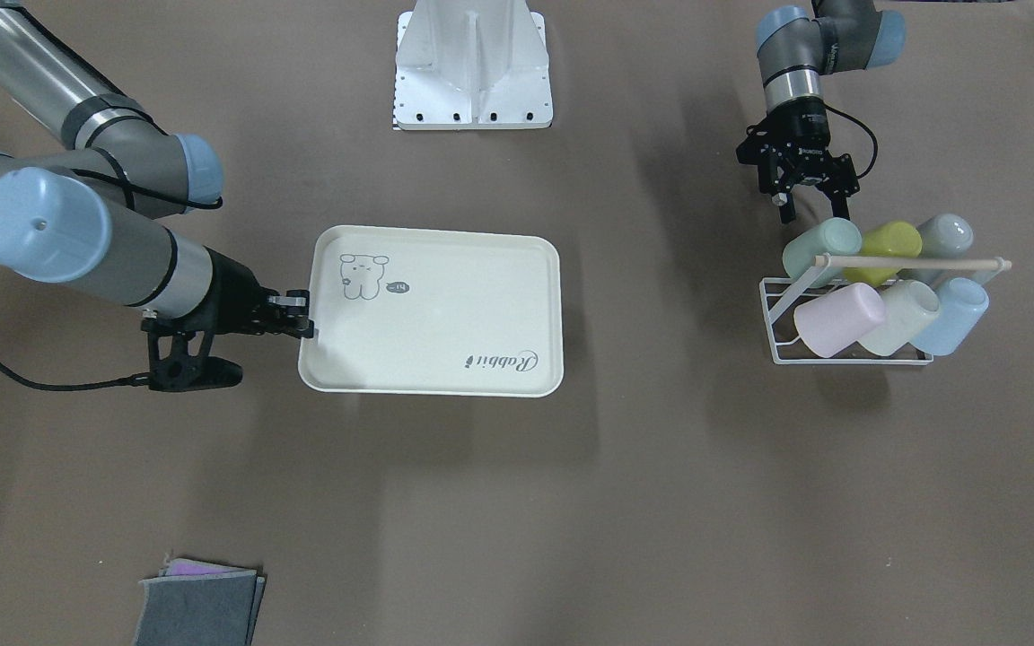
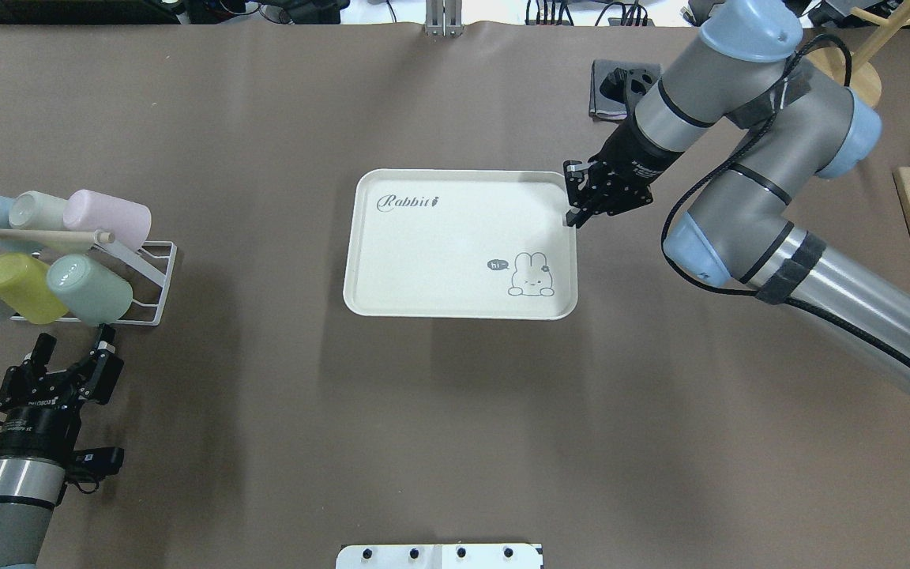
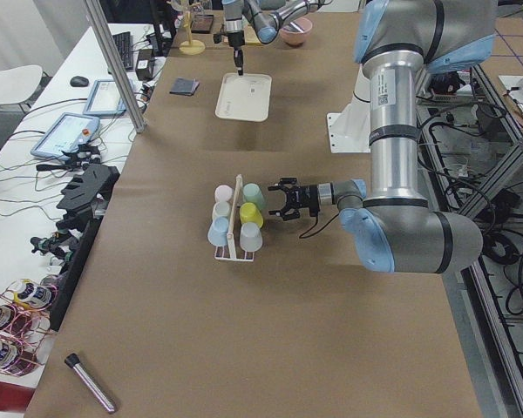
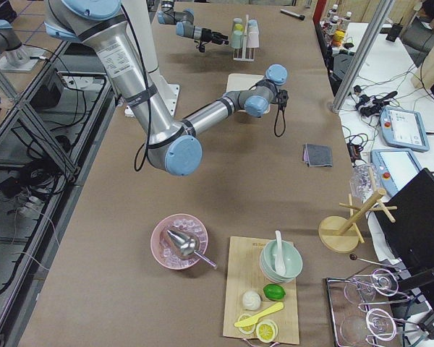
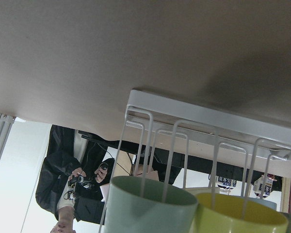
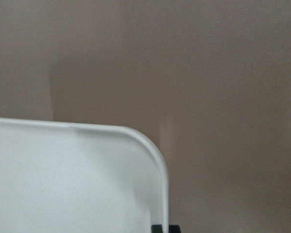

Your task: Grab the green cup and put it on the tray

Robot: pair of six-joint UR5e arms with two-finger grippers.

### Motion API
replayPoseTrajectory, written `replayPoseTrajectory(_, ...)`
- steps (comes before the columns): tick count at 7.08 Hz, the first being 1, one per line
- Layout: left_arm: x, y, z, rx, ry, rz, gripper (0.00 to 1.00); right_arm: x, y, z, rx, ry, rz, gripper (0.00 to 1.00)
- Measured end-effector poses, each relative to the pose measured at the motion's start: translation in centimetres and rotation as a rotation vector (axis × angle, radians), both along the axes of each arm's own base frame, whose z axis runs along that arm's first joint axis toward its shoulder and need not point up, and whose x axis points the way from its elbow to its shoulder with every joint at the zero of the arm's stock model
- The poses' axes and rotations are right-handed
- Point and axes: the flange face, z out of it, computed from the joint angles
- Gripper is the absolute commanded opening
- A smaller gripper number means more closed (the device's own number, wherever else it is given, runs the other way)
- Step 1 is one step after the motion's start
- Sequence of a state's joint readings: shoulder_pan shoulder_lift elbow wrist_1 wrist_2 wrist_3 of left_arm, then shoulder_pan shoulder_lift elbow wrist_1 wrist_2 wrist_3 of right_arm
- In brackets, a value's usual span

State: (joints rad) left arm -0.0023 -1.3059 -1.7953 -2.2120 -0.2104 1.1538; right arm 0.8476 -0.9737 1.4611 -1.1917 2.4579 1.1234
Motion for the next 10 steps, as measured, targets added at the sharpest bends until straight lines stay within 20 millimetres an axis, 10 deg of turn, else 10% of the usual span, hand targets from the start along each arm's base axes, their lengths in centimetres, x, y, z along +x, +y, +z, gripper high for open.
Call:
replayPoseTrajectory(7, 1.2, -0.6, -1.0, -0.024, 0.034, 0.001, 0.89, -9.0, 4.7, -1.4, 0.064, 0.048, -0.030, 0.00)
replayPoseTrajectory(8, 1.3, -0.8, -1.1, -0.028, 0.039, -0.003, 0.90, -9.4, 4.7, -0.8, 0.063, 0.056, -0.029, 0.24)
replayPoseTrajectory(9, 1.2, -1.1, -1.1, -0.030, 0.040, -0.008, 0.93, -9.7, 4.7, -0.6, 0.063, 0.058, -0.029, 0.87)
replayPoseTrajectory(10, 1.1, -1.3, -1.0, -0.031, 0.037, -0.013, 0.95, -9.7, 4.6, -0.6, 0.067, 0.054, -0.027, 1.00)
